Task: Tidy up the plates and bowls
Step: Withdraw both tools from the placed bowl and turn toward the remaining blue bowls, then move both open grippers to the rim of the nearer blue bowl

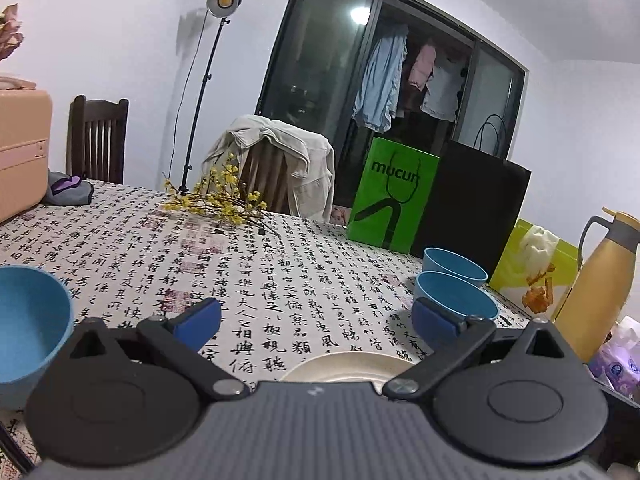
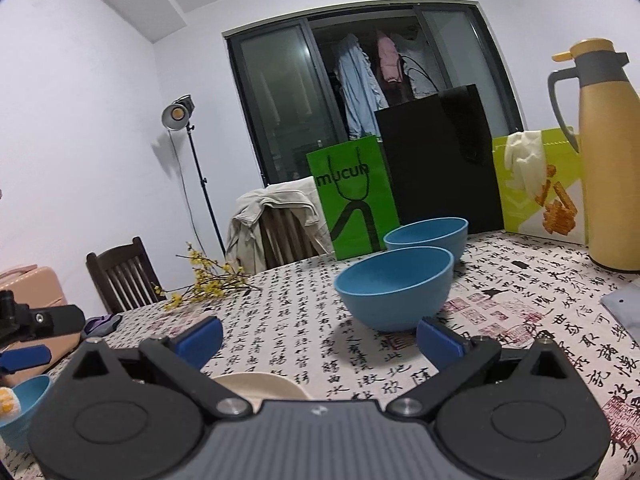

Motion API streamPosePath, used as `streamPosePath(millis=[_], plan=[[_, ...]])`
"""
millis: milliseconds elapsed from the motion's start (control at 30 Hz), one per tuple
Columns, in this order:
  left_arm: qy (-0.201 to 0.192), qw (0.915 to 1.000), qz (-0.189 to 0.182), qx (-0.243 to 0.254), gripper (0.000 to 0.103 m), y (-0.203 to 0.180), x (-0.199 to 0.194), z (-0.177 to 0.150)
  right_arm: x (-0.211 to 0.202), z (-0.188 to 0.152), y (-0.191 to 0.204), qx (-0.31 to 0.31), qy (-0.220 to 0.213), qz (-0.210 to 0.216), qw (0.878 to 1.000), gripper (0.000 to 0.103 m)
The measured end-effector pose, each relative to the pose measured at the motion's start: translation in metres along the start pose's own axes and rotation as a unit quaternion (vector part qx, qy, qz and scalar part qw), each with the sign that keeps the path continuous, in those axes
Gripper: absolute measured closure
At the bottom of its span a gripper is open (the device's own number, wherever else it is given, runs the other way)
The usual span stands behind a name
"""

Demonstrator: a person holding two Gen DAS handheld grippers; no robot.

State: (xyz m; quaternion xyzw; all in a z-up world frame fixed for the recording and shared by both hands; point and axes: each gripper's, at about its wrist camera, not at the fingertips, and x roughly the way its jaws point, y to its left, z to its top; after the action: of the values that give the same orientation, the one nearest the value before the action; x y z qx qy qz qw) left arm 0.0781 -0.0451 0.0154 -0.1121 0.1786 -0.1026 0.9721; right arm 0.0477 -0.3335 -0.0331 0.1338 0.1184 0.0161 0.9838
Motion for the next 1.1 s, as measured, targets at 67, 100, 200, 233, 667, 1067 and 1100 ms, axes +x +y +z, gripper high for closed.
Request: streamPosePath(millis=[67,100,200,233,667,1067,1100], plan=[[0.003,1.0,-0.002,0.002,0.0,-0.004,0.003,0.001,0.001,0.001,-0.004,0.002,0.0,-0.003,1.0,0.0],[0.003,1.0,-0.002,0.003,0.0,-0.005,0.004,0.002,0.001,0.001,-0.006,0.003,0.0,-0.004,1.0,0.0],[0.003,1.0,-0.004,0.008,0.0,-0.011,0.007,0.005,0.002,0.003,-0.011,0.006,-0.002,-0.005,1.0,0.0],[0.003,0.9999,-0.004,0.01,0.0,-0.013,0.008,0.006,0.002,0.004,-0.012,0.006,-0.002,-0.006,1.0,0.0],[0.012,0.9992,-0.025,0.028,0.0,-0.042,0.029,0.027,0.009,0.019,-0.027,0.009,-0.005,-0.019,1.0,0.0],[0.058,0.9981,-0.01,0.017,0.0,-0.067,0.076,0.062,0.031,0.046,-0.045,0.02,0.011,-0.049,0.999,0.0],[0.065,0.9977,-0.014,0.012,0.0,-0.069,0.082,0.067,0.033,0.048,-0.046,0.023,0.014,-0.052,0.998,0.0]])
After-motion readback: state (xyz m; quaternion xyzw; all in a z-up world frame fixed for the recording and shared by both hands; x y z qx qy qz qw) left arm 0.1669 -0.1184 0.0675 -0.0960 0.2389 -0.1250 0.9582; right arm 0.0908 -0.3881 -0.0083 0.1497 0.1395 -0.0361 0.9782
